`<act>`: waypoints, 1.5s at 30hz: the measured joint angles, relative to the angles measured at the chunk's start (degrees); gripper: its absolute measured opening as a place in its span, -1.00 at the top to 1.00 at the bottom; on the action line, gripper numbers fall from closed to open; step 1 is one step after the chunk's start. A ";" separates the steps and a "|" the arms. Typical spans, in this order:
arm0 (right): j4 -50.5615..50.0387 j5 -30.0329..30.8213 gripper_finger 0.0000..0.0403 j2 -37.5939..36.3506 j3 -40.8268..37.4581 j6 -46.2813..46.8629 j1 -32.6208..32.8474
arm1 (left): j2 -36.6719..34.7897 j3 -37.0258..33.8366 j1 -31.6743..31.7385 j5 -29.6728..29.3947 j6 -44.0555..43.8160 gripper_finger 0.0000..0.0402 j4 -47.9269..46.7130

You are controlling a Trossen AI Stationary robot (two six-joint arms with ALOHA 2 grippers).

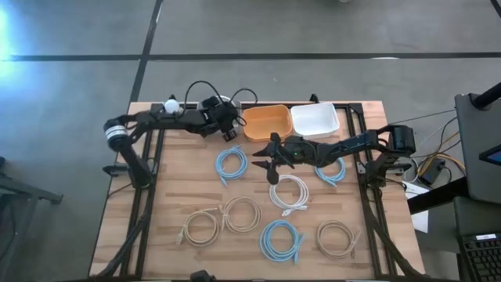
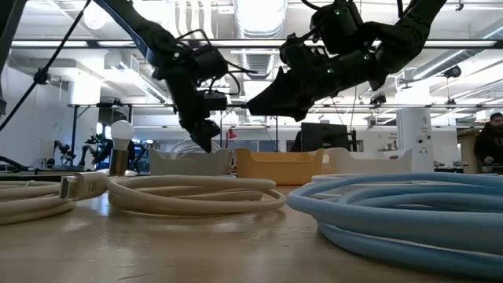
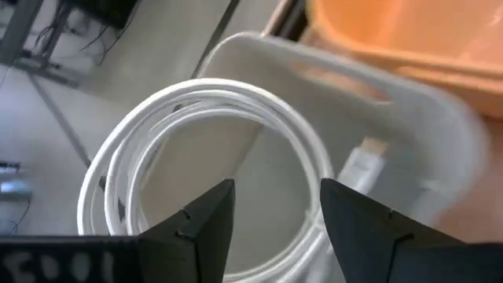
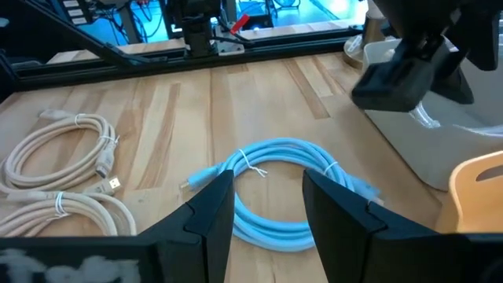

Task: Pick & Place USB Port
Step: Put the white charger cable into the gray bin

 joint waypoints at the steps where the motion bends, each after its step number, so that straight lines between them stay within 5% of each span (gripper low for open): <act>1: -0.87 -0.52 0.28 -0.31 -0.02 -0.06 0.00 | -0.40 0.00 -0.68 0.55 0.00 0.02 0.07; 7: -9.42 -2.73 0.28 -1.77 1.60 -0.36 1.25 | -4.71 -0.01 -5.55 1.83 1.81 0.03 -0.32; 16: -50.20 -0.53 0.28 -2.38 15.08 0.57 6.23 | -14.09 -0.12 -12.80 2.16 2.35 0.03 -4.56; 21: -64.54 0.03 0.28 -2.38 19.60 4.90 9.63 | -18.80 -2.70 -15.49 2.53 0.37 0.03 -5.38; 38: -65.94 8.59 0.28 -2.36 10.04 6.61 10.29 | -28.34 -18.11 -18.15 3.73 -8.49 0.03 -0.40; 45: -60.98 14.23 0.28 -2.36 5.38 7.19 9.86 | -29.30 -21.49 -18.19 9.71 -9.96 0.03 5.97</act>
